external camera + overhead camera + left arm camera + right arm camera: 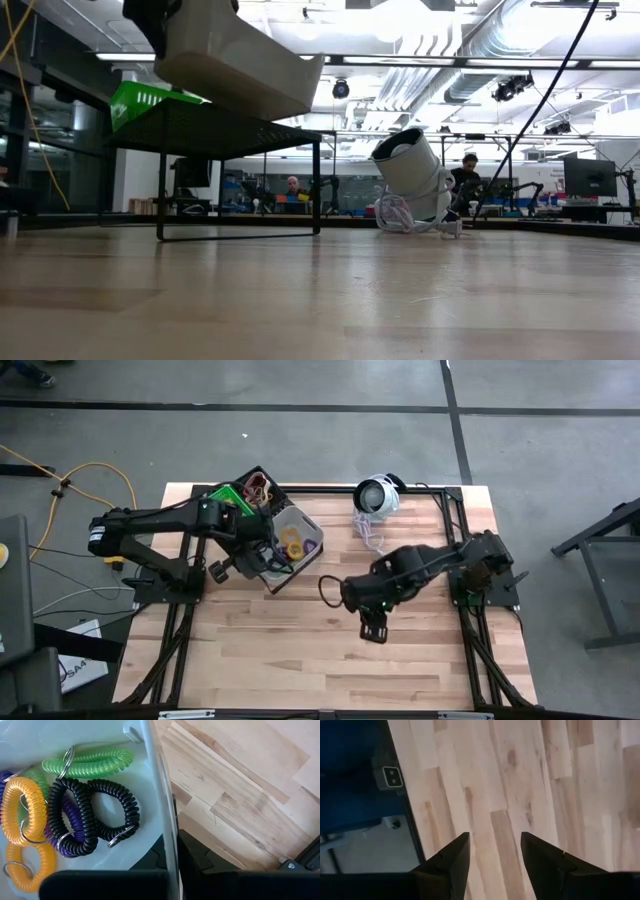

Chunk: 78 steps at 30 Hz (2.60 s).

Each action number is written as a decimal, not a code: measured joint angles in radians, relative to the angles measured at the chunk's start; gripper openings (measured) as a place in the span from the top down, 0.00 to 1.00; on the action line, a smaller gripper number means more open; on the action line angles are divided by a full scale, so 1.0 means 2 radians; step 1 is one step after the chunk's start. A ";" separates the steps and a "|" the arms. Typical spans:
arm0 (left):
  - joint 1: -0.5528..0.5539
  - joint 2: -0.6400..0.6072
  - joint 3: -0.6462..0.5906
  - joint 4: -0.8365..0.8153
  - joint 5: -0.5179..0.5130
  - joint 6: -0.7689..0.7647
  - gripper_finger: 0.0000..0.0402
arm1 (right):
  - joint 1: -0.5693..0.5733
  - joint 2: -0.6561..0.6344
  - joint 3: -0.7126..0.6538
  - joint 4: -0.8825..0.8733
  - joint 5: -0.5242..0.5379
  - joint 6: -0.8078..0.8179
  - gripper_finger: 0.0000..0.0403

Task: Pick & Place Office Desk Supplies
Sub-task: Put the white bin on the shelf

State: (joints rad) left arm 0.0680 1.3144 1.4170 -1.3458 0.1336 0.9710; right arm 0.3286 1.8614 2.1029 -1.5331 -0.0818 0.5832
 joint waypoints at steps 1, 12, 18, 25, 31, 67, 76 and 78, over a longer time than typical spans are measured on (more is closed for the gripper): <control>-0.002 0.000 0.000 0.001 0.000 0.000 1.00 | 0.005 0.000 0.000 0.006 0.006 0.000 0.59; -0.023 0.000 0.000 0.013 0.000 -0.010 0.99 | 0.025 0.000 0.000 0.092 0.025 -0.015 0.59; -0.023 0.000 0.000 0.028 0.000 -0.011 0.98 | 0.025 0.000 0.000 0.134 0.023 -0.017 0.59; -0.023 0.000 0.000 0.038 0.000 -0.011 0.99 | 0.025 0.000 0.000 0.164 0.023 -0.017 0.59; -0.023 0.000 0.000 0.049 0.000 -0.011 0.99 | 0.026 0.000 0.000 0.174 0.023 0.014 0.59; 0.028 -0.029 -0.024 0.083 0.055 0.020 1.00 | 0.026 0.000 0.000 0.428 0.027 0.021 0.59; 0.100 -0.100 -0.125 0.136 0.104 0.102 1.00 | 0.026 0.000 0.000 0.428 0.027 0.021 0.59; 0.111 -0.110 -0.139 0.135 0.112 0.131 1.00 | 0.026 0.000 0.000 0.428 0.027 0.021 0.59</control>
State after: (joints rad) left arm 0.2895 1.0941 1.1393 -1.0758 0.3579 1.2329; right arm 0.3798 1.8622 2.1029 -0.6762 -0.0284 0.6247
